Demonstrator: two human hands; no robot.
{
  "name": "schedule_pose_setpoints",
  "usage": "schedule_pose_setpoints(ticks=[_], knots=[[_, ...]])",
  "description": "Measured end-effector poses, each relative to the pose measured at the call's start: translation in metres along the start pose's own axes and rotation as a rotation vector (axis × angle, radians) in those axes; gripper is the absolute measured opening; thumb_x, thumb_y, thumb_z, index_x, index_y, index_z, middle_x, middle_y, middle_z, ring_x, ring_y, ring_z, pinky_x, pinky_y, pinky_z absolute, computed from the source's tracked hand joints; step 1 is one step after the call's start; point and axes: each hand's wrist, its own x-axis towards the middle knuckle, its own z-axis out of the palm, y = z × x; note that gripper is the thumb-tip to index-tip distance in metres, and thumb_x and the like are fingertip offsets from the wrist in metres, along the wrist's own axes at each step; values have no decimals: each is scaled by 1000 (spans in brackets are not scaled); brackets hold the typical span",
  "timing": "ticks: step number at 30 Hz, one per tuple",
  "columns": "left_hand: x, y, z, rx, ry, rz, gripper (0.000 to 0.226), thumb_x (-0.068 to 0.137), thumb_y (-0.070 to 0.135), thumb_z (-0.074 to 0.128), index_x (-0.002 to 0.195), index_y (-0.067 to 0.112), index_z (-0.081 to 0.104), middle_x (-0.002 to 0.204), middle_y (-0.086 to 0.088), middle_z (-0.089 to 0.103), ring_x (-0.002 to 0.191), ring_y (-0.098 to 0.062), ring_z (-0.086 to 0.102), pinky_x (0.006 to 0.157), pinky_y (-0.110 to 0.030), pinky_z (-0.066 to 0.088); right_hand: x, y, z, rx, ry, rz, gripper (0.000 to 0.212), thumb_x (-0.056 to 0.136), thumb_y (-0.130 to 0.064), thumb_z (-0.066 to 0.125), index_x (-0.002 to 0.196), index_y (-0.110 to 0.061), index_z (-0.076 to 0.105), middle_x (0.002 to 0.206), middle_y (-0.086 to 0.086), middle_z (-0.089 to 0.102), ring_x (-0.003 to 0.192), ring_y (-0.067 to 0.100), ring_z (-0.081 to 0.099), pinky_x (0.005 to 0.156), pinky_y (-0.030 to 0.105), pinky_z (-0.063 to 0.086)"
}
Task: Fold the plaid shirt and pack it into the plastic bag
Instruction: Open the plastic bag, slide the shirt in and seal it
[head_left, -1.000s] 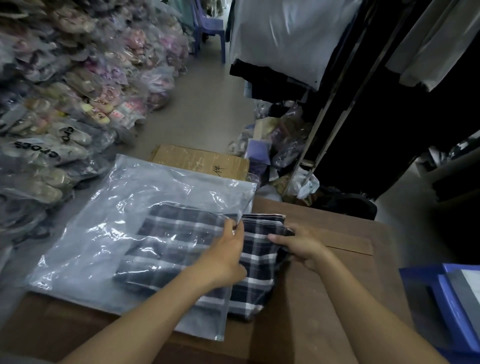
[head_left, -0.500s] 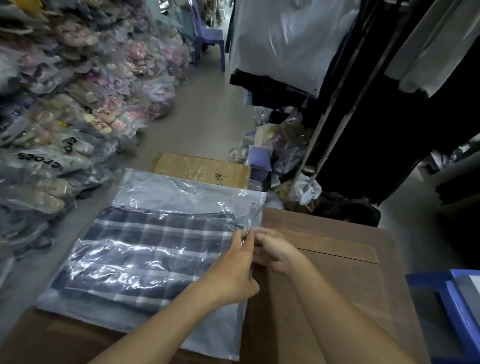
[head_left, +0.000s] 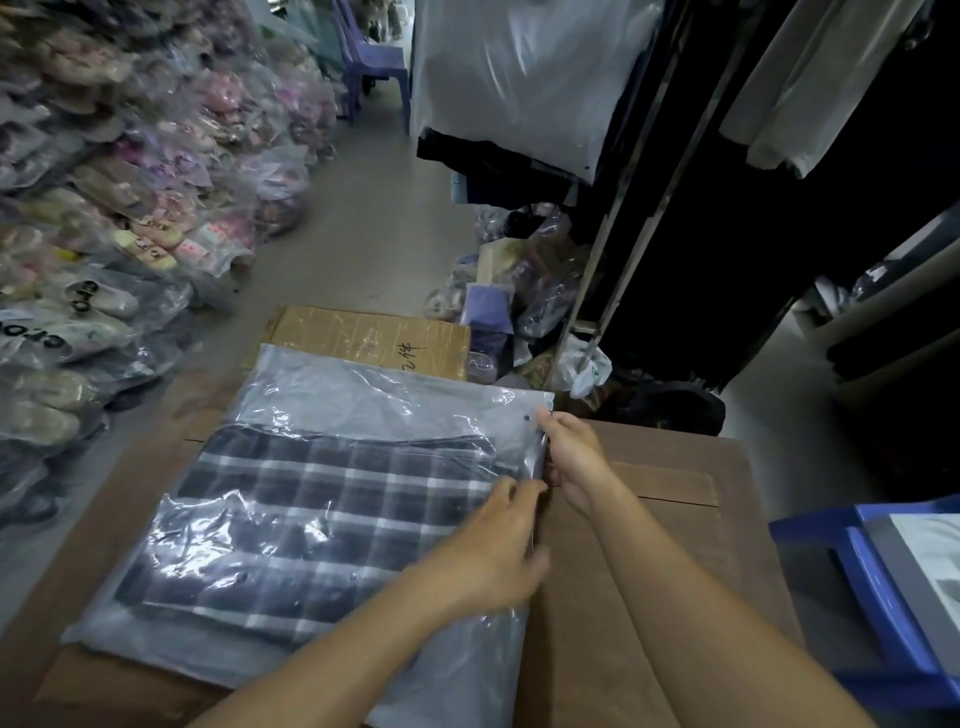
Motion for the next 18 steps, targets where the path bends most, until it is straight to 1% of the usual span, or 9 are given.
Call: schedule_pose_setpoints(ticks=[2, 4, 7, 10, 12, 14, 15, 16, 18], knots=[[15, -3, -18, 0, 108, 11, 30, 95, 16, 49, 124, 14, 55, 121, -8, 59, 105, -24, 59, 88, -29, 44, -1, -4, -2, 40, 7, -38, 29, 98, -35, 58, 76, -18, 66, 74, 5, 65, 66, 17, 57, 56, 26, 40], [33, -4, -38, -25, 180, -16, 21, 95, 10, 47, 105, 14, 66, 100, -9, 70, 86, -20, 64, 77, -29, 49, 1, -6, -2, 39, 3, -89, 30, 99, -31, 57, 74, -16, 66, 68, -1, 63, 62, 12, 55, 60, 25, 44], [57, -1, -62, -125, 176, -41, 15, 94, 12, 48, 98, 18, 61, 77, -6, 72, 68, -24, 68, 64, -34, 55, 8, -10, -2, 58, 22, -154, 19, 95, -26, 63, 92, -9, 72, 74, 1, 64, 74, 18, 58, 75, 40, 50], [76, 3, -73, -235, 146, -92, 9, 96, 15, 45, 101, 21, 51, 74, -10, 72, 54, -19, 63, 49, -30, 48, 11, -18, -5, 62, 17, -148, 19, 94, -18, 64, 105, -3, 68, 77, 4, 63, 75, 22, 58, 73, 42, 51], [90, 2, -77, 1, 246, -85, 13, 97, 20, 45, 109, 22, 50, 89, -10, 70, 61, -17, 57, 53, -31, 42, 11, -24, -9, 36, -11, -158, 16, 96, -17, 62, 105, -4, 67, 85, 9, 65, 79, 25, 60, 75, 44, 54], [105, -2, -80, 226, 363, -51, 27, 99, 22, 46, 126, 25, 49, 112, -6, 64, 91, -23, 58, 75, -40, 47, 9, -29, -15, 3, -60, -176, 15, 97, -16, 60, 103, -4, 67, 90, 11, 68, 80, 24, 63, 72, 40, 56], [114, -5, -82, 267, 370, -37, 34, 100, 25, 46, 134, 25, 47, 123, -3, 58, 110, -25, 52, 90, -42, 44, 8, -30, -18, -13, -94, -196, 14, 98, -15, 60, 102, -3, 66, 90, 10, 68, 79, 23, 64, 69, 35, 55], [124, -8, -83, 297, 337, -37, 38, 101, 29, 46, 139, 26, 47, 131, -1, 53, 122, -25, 44, 100, -42, 36, 7, -32, -20, -24, -121, -220, 13, 97, -14, 60, 100, -3, 66, 88, 10, 68, 77, 21, 64, 67, 32, 54], [140, -15, -85, 282, 242, -60, 31, 102, 34, 45, 130, 27, 58, 131, 0, 55, 126, -26, 42, 102, -43, 29, 2, -34, -23, -18, -146, -247, 7, 95, -13, 63, 94, -7, 65, 81, 9, 66, 70, 18, 62, 64, 29, 52]])
